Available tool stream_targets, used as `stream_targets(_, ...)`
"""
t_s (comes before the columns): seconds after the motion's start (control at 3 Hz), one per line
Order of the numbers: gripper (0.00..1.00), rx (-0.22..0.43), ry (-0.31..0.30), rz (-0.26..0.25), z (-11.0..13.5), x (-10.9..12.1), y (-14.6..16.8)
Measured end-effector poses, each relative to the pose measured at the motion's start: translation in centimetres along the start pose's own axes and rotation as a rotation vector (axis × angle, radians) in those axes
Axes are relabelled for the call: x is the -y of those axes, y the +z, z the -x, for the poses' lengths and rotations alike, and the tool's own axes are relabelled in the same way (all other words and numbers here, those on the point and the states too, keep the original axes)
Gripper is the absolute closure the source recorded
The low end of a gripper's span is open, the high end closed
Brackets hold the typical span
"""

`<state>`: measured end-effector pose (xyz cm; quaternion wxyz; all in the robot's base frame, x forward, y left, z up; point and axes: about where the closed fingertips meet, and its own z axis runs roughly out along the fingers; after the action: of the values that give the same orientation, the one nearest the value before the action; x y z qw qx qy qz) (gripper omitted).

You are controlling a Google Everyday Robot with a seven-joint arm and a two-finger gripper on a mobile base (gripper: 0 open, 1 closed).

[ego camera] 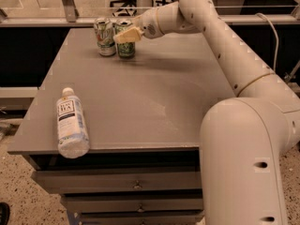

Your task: Move green can near 7up can

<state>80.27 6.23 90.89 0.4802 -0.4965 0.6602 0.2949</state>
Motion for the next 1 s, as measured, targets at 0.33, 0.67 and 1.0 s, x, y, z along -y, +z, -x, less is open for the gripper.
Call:
stream_targets(0.33,0.00,0.004,0.007,0.007,-0.1,-0.1,0.1)
stream_targets(0.67,0.00,0.012,0.018,-0.008,-0.3,0.0,-1.4)
stream_targets(1.0,0.00,0.032,0.029,-0.053,-0.9,0.7,-6.1)
